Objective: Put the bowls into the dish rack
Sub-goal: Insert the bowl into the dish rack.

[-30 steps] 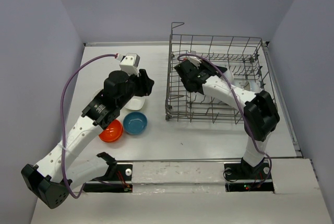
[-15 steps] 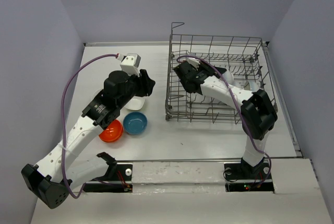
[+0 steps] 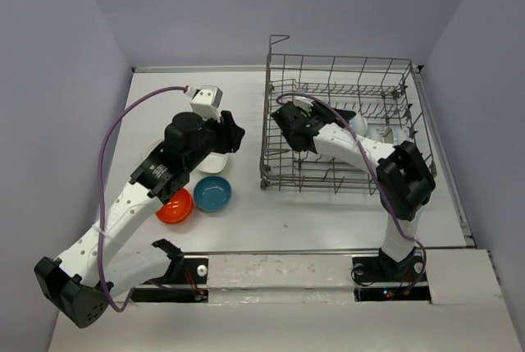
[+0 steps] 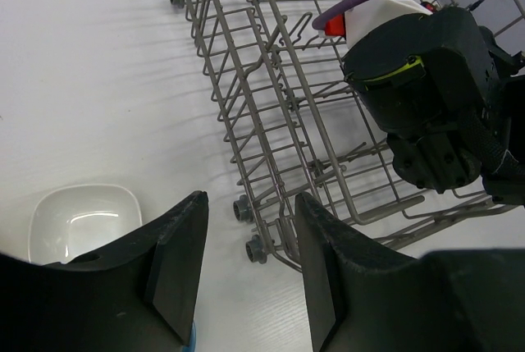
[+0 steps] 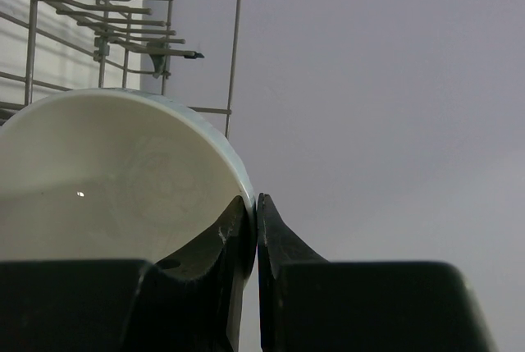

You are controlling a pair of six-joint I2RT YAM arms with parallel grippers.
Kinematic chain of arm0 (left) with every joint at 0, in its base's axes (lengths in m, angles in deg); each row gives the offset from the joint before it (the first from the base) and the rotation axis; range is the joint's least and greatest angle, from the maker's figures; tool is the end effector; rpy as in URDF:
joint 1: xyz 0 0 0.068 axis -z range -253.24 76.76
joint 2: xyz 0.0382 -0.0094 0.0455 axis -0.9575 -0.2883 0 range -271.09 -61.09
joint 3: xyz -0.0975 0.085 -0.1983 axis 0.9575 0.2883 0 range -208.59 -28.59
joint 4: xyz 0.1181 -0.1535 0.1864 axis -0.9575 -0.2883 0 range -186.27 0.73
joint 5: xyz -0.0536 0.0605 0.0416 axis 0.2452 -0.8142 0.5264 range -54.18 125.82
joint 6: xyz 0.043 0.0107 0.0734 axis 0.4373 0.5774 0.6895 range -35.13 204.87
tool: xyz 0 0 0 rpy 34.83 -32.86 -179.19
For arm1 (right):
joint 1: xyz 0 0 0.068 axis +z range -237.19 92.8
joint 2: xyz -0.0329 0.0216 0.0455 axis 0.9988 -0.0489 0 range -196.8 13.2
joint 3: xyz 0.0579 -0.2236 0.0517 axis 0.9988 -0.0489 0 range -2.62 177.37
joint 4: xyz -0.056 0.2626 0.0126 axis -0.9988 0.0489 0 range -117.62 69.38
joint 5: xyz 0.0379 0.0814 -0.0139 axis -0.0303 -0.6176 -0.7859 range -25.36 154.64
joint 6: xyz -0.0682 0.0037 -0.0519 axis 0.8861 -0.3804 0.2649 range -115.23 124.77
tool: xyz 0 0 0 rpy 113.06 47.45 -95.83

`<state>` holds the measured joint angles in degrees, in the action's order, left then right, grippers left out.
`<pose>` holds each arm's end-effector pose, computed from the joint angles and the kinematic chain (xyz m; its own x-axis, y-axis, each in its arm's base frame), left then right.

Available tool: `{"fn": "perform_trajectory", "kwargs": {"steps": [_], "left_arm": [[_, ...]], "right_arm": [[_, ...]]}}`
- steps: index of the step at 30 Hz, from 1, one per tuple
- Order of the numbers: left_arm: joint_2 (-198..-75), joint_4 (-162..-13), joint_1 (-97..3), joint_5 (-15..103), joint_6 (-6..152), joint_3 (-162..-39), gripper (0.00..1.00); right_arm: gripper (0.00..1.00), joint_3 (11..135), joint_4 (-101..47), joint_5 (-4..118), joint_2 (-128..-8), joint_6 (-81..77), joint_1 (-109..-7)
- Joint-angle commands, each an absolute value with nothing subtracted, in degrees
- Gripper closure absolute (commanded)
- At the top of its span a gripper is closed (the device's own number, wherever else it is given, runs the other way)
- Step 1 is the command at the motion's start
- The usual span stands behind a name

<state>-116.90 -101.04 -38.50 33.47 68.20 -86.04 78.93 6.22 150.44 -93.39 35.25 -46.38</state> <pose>0.2408 -0.1633 0.3417 -0.2925 -0.1460 -0.9451 0.4722 0.8373 -0.2755 0.3369 0.1914 0.2099 -0.7320 -0.6812 -0.0125 -0.0336 0.0543 -0.9980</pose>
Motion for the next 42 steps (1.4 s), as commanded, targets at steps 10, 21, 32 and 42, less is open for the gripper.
{"fn": "perform_trajectory", "kwargs": {"steps": [10,21,32,42], "left_arm": [[-116.4,-98.3,-38.9,34.2,68.1,-85.4,0.44],[-116.5,-98.2,-39.0,34.4,68.0,-85.4,0.44],[-116.6,-98.2,-39.0,34.4,68.0,-85.4,0.44],[-116.6,-98.2,-39.0,34.4,67.9,-85.3,0.44]], "right_arm": [[0.99,78.1,6.1,165.9,-96.2,35.2,-46.7],[0.99,78.8,5.7,165.9,-98.0,35.4,-46.2],[0.99,79.0,4.8,165.6,-100.4,35.8,-46.2],[0.99,78.1,4.5,165.6,-101.6,35.6,-45.6]]}}
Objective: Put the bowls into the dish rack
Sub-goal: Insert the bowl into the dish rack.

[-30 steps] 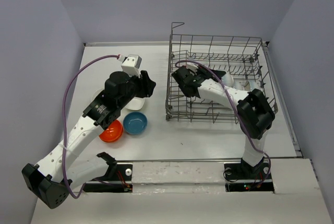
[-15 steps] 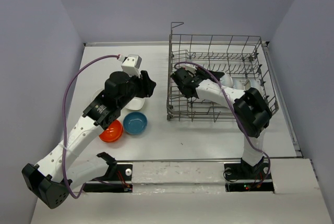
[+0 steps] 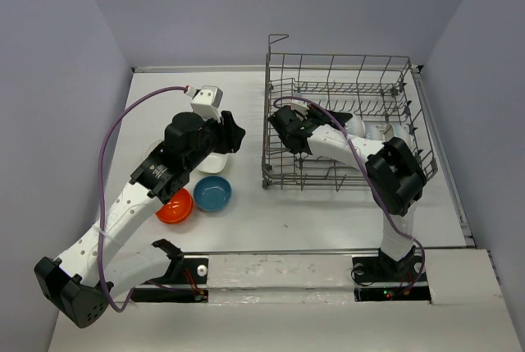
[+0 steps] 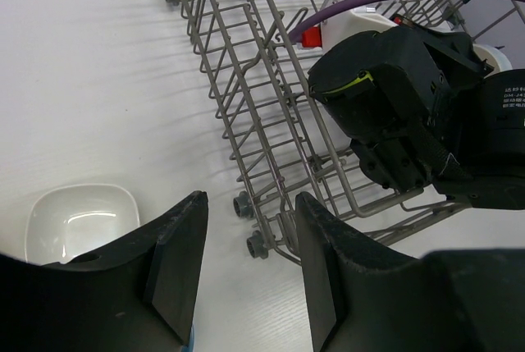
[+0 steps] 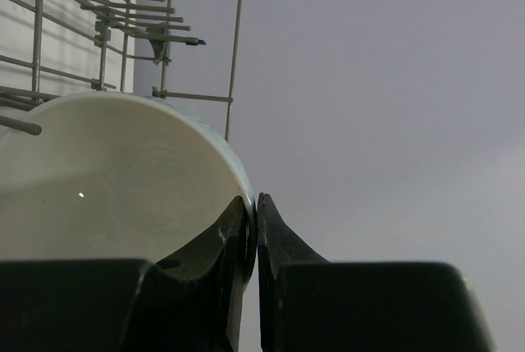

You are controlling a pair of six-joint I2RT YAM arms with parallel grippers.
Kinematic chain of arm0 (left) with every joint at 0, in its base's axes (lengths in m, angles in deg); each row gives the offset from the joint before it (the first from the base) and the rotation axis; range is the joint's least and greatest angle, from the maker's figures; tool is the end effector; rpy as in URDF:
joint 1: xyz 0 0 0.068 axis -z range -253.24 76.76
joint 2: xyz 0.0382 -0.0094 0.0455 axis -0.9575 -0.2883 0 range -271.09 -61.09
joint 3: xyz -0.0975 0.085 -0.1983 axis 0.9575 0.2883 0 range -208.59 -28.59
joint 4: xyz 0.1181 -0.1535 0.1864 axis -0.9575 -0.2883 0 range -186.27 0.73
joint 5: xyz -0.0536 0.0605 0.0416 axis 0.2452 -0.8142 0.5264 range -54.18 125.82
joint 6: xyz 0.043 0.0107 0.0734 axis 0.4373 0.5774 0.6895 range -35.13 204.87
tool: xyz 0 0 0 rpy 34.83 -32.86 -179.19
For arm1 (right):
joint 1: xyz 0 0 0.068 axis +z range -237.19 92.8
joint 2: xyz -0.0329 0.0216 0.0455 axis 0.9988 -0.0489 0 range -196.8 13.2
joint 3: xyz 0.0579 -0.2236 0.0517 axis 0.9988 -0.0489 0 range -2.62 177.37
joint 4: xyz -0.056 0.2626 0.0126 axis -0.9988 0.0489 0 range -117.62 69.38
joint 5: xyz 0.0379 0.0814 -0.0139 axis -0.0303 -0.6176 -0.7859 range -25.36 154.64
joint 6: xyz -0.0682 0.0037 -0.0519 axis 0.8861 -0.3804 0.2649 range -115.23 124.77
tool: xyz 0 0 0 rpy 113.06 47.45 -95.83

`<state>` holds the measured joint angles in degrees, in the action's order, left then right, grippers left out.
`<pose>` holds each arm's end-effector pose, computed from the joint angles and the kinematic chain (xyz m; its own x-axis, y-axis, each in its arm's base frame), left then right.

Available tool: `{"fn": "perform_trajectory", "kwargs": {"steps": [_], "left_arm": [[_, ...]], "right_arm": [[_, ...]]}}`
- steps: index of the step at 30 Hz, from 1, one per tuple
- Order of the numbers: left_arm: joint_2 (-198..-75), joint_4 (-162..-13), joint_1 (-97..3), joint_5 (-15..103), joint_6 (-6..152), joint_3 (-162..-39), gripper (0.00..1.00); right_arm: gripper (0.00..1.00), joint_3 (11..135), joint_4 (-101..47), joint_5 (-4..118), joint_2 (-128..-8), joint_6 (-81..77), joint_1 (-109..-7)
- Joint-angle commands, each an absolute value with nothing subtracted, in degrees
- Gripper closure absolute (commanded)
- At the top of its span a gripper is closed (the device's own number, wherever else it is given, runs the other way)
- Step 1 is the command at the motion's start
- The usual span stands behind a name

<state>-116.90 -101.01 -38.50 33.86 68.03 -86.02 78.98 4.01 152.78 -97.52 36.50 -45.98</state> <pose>0.2406 -0.1637 0.3417 -0.2954 -0.1475 -0.9439 0.4768 0.8334 -0.2795 0.3412 0.1985 0.1881 -0.7402 -0.6710 0.0429 -0.0508 -0.0078 -0.9987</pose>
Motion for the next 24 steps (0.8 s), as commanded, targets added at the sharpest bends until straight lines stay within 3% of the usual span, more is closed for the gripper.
{"fn": "perform_trajectory", "kwargs": {"steps": [1,3,10,24], "left_arm": [[-116.6,-98.2,-39.0,34.6,67.9,-85.3,0.44],[-116.6,-98.2,-39.0,34.6,67.9,-85.3,0.44],[-116.7,-98.2,-39.0,34.4,68.0,-85.3,0.44],[-117.0,-98.2,-39.0,34.3,68.0,-85.2,0.44]], "right_arm": [[0.99,78.0,4.5,165.5,-101.7,35.5,-45.6],[0.98,77.9,4.5,165.5,-101.8,35.5,-45.6],[0.81,77.9,4.4,165.5,-102.8,35.3,-45.6],[0.72,76.6,3.9,164.7,-102.4,33.0,-45.6]]}}
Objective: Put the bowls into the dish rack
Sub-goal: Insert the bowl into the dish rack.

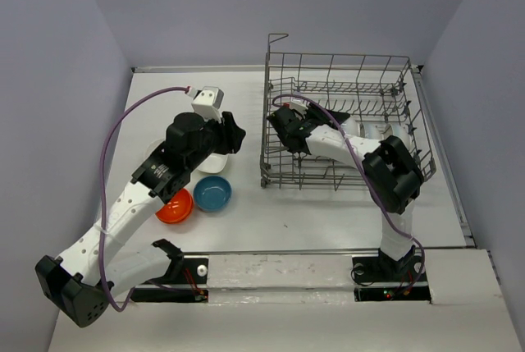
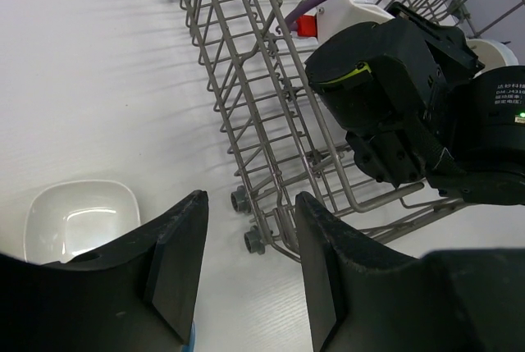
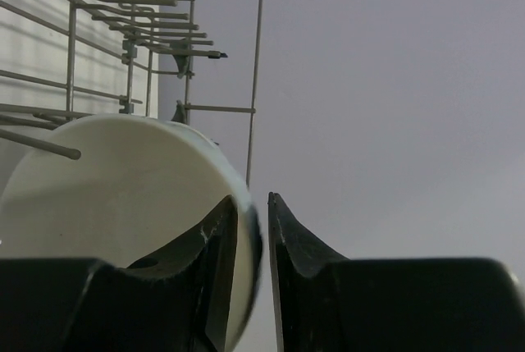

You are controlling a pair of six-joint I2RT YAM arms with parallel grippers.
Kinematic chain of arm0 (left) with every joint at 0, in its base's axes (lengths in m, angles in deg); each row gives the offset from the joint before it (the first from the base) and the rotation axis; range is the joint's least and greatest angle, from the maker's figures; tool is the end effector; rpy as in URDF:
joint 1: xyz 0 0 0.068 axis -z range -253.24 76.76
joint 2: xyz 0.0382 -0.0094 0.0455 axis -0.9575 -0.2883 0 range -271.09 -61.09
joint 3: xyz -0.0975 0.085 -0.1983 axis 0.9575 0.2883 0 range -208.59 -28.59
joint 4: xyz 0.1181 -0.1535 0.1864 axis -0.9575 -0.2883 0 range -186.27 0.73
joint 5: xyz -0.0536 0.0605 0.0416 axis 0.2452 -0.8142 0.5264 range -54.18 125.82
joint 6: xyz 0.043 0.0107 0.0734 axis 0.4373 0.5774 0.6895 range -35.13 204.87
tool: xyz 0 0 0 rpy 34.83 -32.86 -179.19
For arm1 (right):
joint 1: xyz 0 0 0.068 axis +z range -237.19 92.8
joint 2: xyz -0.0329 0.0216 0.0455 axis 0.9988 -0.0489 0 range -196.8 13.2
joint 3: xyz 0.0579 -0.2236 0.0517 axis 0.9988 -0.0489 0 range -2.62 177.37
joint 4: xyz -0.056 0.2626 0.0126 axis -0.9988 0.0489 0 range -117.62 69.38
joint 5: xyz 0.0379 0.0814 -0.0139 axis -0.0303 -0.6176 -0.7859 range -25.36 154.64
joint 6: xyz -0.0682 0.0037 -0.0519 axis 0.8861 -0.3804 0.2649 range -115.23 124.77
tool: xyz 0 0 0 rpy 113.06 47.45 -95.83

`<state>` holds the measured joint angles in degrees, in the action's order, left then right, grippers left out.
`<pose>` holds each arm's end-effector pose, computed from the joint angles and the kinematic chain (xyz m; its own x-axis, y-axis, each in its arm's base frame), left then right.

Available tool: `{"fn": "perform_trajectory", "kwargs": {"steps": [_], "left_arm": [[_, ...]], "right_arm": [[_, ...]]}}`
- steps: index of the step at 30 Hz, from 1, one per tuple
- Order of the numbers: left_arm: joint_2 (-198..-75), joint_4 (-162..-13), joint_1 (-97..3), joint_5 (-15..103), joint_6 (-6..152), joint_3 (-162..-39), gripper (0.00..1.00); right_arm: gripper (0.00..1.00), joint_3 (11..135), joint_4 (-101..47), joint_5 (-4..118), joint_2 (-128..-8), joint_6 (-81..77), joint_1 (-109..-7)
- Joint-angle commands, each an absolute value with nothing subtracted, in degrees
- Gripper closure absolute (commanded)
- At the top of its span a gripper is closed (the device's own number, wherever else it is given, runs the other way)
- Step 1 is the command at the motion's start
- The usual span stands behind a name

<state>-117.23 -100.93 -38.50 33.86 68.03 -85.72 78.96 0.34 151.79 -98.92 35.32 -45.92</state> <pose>0.2418 -0.1646 0.3382 -0.3029 -0.1423 -0.9423 0.4746 0.8349 -0.2787 0.3459 0.2032 0.1803 -0.7345 -0.6783 -0.0172 -0.0161 0.0428 -0.9990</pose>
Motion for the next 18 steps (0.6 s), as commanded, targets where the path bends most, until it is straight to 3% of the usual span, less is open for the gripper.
{"fn": "perform_trajectory", "kwargs": {"steps": [1,18], "left_arm": [[-117.0,-98.2,-39.0,34.3,68.0,-85.2,0.44],[-117.7,-98.3,-39.0,33.9,68.0,-85.2,0.44]], "right_arm": [[0.71,76.4,3.9,164.7,-102.4,32.9,-45.6],[0.6,72.7,3.4,162.6,-100.8,29.4,-45.6]]}}
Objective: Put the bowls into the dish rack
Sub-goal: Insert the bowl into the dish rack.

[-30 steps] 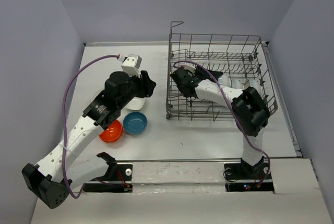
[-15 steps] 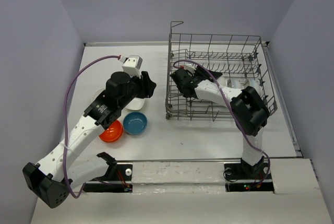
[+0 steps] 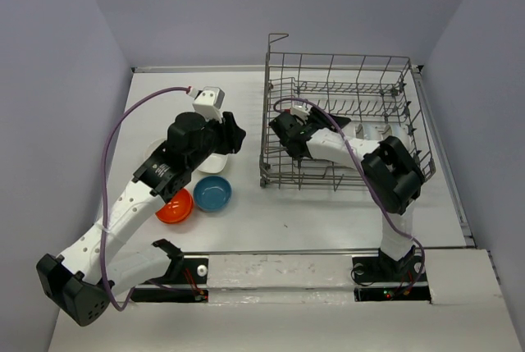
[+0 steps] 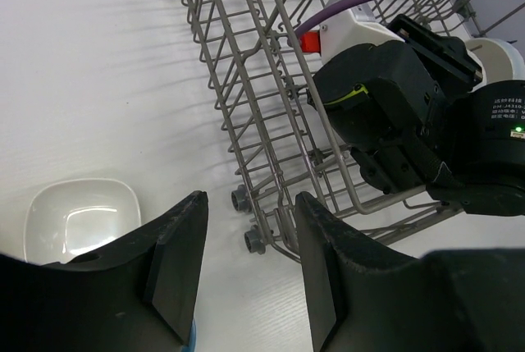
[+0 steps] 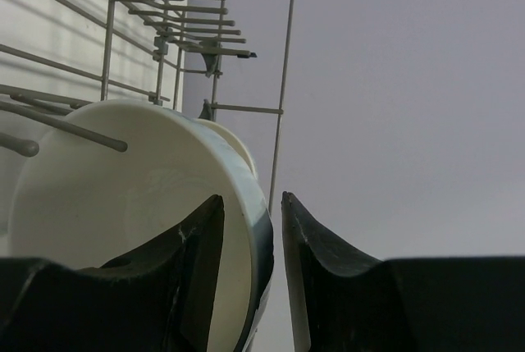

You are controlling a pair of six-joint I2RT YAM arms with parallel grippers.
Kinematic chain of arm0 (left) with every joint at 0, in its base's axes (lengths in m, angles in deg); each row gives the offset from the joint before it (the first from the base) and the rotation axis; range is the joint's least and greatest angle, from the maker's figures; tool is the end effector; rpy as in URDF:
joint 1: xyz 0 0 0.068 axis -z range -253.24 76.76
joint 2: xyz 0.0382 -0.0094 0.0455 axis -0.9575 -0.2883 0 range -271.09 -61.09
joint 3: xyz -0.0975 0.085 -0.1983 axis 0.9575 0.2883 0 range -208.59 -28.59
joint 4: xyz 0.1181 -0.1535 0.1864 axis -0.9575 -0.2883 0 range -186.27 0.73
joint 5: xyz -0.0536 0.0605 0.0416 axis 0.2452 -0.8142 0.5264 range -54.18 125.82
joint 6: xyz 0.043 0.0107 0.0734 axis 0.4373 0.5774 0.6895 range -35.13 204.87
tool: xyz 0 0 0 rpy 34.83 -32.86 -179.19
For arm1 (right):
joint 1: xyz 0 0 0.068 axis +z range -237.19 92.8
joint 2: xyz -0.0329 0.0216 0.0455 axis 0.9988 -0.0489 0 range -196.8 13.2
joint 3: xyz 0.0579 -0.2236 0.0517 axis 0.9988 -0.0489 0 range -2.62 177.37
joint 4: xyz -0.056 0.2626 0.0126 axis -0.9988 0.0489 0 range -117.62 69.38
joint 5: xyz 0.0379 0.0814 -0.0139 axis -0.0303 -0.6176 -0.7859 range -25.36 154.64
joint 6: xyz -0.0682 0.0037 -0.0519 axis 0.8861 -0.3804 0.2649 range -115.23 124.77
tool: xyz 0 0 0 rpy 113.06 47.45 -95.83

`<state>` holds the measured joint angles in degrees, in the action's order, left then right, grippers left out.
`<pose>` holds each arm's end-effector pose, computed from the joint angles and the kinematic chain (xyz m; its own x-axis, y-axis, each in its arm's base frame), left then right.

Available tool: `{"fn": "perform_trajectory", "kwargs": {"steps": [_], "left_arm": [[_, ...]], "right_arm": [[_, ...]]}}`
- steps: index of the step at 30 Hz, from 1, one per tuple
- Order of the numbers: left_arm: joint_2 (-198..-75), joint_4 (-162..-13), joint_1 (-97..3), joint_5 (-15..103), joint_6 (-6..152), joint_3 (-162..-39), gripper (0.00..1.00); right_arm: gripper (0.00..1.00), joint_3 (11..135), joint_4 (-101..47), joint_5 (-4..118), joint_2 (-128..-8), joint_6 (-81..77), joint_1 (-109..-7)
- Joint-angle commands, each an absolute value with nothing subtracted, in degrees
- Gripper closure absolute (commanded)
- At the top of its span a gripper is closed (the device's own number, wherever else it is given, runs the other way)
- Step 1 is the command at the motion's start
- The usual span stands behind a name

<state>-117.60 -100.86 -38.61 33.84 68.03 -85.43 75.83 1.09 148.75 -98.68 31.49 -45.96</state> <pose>0.2435 -0.1650 0.3346 -0.3105 -0.1375 -0.9406 0.4704 0.8376 -0.2777 0.3402 0.1983 0.1622 -0.7206 -0.6930 -0.0221 -0.0470 0.0806 -0.9956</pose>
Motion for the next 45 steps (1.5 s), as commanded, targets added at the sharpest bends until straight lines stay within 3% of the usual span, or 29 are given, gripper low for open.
{"fn": "perform_trajectory", "kwargs": {"steps": [1,15,19,22,26,32,45], "left_arm": [[-117.8,-98.3,-39.0,33.9,68.0,-85.2,0.44],[-118.7,-98.3,-39.2,33.8,68.0,-85.3,0.44],[-119.1,-98.2,-39.2,34.0,68.0,-85.3,0.44],[-119.3,-98.2,-39.3,34.0,68.0,-85.3,0.44],[-119.2,-98.4,-39.3,33.6,68.2,-85.1,0.44],[-119.3,-98.4,-39.4,33.5,68.2,-85.2,0.44],[-119.8,-98.8,-39.4,32.1,68.3,-85.4,0.44]], "right_arm": [[0.6,72.7,3.3,162.4,-100.6,28.6,-45.6],[0.55,71.4,6.2,154.4,-94.9,15.5,-45.1],[0.54,86.8,37.4,139.9,-98.7,-15.9,-45.1],[0.56,90.0,48.1,144.3,-101.8,-27.7,-45.1],[0.54,88.2,47.1,139.7,-98.9,-29.1,-45.1],[0.42,82.9,40.0,132.4,-91.8,-22.8,-45.1],[0.4,75.3,26.7,113.3,-78.6,-14.1,-45.1]]}}
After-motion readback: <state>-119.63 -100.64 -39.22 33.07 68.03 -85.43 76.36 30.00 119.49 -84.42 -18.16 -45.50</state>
